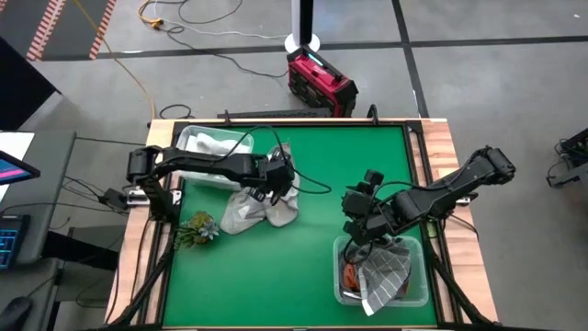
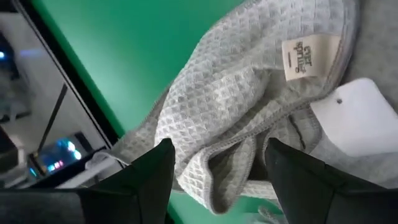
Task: Sort towels by color in basket
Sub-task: Put the light gray towel into the top transparent bin
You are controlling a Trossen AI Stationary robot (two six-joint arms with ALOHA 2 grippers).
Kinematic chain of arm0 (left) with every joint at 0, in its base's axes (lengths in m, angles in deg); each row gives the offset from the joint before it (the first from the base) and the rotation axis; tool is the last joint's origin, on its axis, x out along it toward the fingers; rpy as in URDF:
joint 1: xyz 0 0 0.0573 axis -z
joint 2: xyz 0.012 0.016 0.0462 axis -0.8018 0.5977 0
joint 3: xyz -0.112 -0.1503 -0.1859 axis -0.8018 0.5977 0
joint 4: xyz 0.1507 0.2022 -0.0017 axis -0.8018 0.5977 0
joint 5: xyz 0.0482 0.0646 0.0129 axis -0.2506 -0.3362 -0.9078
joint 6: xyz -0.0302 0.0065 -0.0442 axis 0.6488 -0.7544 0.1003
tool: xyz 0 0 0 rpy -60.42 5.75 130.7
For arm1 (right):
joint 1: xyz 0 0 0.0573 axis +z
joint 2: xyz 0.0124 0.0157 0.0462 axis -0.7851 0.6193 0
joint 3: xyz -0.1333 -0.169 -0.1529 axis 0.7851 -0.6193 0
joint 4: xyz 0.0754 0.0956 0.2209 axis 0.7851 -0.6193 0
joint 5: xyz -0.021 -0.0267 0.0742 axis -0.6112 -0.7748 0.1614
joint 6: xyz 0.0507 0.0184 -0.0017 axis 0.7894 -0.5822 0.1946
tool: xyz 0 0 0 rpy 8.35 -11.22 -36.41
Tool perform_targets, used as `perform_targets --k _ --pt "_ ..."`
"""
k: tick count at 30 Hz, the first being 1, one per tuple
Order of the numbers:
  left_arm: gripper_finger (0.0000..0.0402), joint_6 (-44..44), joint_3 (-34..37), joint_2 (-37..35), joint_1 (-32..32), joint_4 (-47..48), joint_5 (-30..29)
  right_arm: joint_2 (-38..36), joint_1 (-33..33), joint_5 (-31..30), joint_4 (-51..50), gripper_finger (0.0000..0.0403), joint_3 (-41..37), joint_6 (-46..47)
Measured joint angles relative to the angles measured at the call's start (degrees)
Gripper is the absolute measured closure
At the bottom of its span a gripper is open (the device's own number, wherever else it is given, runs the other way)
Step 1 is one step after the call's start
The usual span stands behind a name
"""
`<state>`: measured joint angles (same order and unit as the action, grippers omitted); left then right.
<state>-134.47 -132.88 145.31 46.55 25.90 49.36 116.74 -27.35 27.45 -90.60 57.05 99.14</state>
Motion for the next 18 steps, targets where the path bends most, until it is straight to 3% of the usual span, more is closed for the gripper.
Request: perform_targets --k 4,12,14,18 --pt "0.0162 -2.8 0.0 0.0 -1.3 0.1 3.7 0.0 0.0 0.0 0.9 0.0223 0.0 0.0" --pt "0.017 -2.3 0.1 2.7 -3.4 -0.1 5.8 0.0 0.0 0.0 1.9 0.0223 0.0 -0.1" --pt "0.0178 -2.9 0.1 4.5 -3.7 -0.4 5.0 0.0 0.0 0.0 2.3 0.0223 0.0 -0.2" --pt "0.0196 -3.5 0.1 8.0 -3.8 -3.1 -3.2 0.0 0.4 0.0 2.2 0.0223 0.0 -0.3"
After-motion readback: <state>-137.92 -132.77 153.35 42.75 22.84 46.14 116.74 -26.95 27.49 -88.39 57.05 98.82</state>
